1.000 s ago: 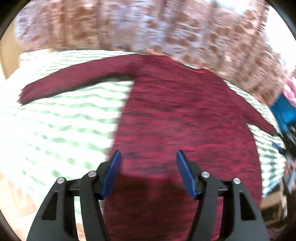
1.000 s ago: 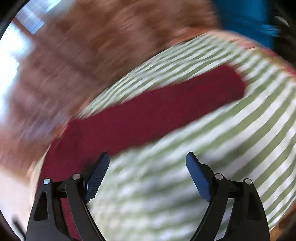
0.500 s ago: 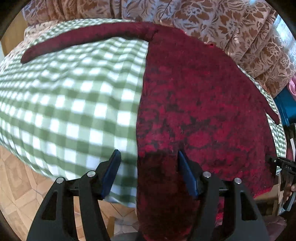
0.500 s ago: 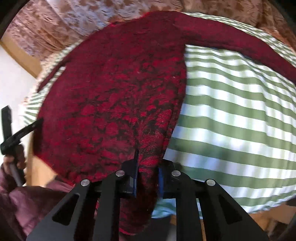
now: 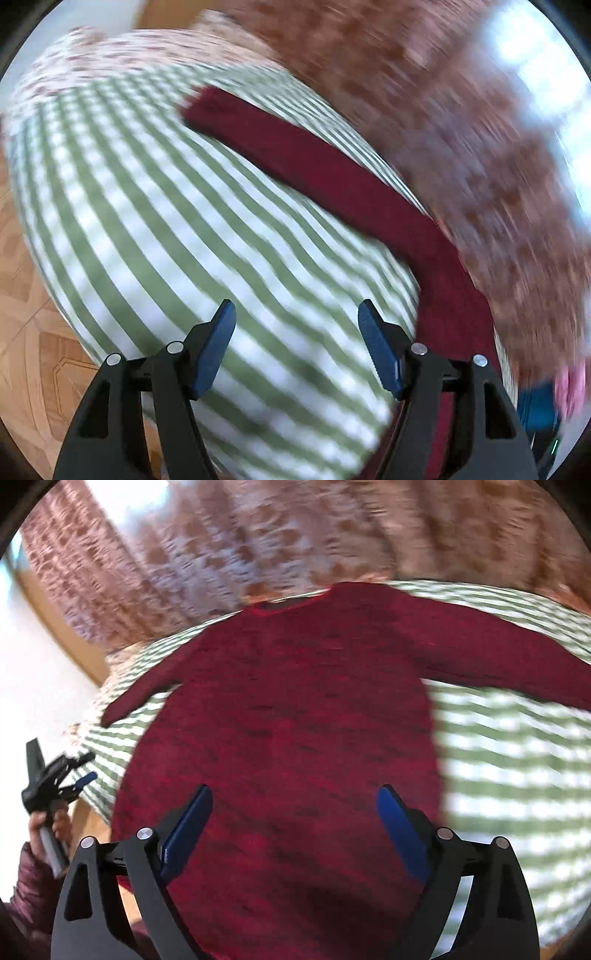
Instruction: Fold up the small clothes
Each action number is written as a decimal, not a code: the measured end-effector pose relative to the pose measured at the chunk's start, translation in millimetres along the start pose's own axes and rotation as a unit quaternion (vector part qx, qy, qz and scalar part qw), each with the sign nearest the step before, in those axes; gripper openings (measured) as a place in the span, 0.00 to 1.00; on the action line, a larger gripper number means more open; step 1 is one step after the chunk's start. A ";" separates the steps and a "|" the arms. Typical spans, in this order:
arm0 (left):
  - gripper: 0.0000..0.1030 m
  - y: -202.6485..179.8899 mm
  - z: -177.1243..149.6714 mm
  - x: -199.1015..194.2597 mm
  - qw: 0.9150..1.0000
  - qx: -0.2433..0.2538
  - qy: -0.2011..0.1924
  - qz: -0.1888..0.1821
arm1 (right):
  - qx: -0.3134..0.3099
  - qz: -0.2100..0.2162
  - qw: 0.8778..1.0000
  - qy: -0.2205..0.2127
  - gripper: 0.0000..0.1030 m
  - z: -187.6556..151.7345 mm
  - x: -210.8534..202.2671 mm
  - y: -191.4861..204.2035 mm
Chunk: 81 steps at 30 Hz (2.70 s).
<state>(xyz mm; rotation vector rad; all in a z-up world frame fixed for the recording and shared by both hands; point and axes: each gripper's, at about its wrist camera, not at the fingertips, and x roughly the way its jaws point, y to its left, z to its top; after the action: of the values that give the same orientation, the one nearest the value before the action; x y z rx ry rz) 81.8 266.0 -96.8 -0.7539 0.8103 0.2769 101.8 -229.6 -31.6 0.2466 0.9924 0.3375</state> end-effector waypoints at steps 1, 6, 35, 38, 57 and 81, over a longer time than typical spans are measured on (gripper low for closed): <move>0.67 9.4 11.1 1.9 1.000 -0.013 -0.006 0.005 | -0.011 0.007 1.000 0.007 0.87 1.9 12.1 9.6; 0.63 43.0 73.5 22.8 0.996 -0.070 -0.032 0.048 | -0.079 -0.036 0.996 0.030 0.88 -11.4 62.4 54.5; 0.29 28.9 156.0 70.8 0.972 0.002 -0.061 0.225 | -0.117 -0.055 0.991 0.017 0.97 -25.8 86.5 56.8; 0.37 -10.5 140.3 47.3 0.978 0.049 -0.084 0.183 | -0.121 -0.052 0.991 0.019 0.97 -24.3 85.0 57.6; 0.52 -248.7 -108.5 34.7 0.933 0.347 0.066 -0.064 | 0.430 -0.122 0.869 -0.211 0.69 -9.0 -91.7 -300.8; 0.58 -252.7 -135.0 51.6 0.933 0.330 0.118 -0.081 | 0.318 -0.237 0.895 -0.203 0.10 82.8 -124.5 -321.7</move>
<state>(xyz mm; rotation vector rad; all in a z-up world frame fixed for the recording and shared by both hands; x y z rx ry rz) 166.9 -11.0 -69.4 -0.2116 0.9873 -0.2394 162.7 -578.0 -5.5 0.6262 0.6868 -0.4904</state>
